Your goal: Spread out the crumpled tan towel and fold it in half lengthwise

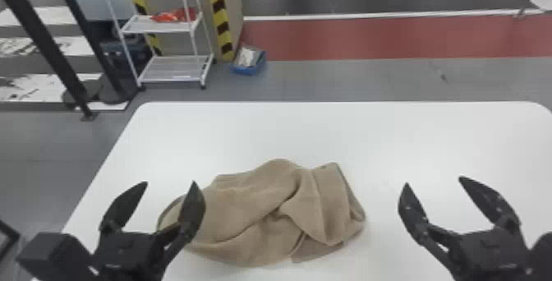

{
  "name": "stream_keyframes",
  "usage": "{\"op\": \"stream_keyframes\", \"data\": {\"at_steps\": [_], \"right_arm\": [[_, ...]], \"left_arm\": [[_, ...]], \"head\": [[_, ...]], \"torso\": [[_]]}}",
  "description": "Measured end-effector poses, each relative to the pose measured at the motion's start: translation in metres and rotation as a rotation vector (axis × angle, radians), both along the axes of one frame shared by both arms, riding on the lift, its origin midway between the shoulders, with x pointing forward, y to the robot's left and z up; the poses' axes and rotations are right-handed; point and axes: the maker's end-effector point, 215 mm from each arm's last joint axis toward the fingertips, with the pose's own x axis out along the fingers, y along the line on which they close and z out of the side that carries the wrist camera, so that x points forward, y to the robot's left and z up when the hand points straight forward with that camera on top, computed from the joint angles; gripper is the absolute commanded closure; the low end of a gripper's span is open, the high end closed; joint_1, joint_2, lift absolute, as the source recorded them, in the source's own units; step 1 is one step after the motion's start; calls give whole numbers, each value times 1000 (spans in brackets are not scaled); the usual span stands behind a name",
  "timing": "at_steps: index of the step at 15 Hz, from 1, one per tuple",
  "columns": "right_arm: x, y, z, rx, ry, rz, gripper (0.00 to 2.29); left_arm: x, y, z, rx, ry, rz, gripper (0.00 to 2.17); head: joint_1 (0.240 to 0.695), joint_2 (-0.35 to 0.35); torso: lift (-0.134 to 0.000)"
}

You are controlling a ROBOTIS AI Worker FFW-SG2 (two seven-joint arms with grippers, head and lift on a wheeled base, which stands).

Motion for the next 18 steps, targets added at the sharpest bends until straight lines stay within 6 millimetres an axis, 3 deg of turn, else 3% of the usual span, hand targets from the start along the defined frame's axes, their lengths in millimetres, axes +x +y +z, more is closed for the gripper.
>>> {"op": "stream_keyframes", "data": {"at_steps": [14, 18], "right_arm": [[0, 2, 4, 0, -7, 8, 100], [-5, 34, 7, -12, -18, 119, 97]], "left_arm": [[-1, -1, 3, 5, -3, -1, 87], [-2, 0, -1, 5, 4, -1, 87]], "head": [[695, 105], [695, 143]], "torso": [[-124], [-124]]}}
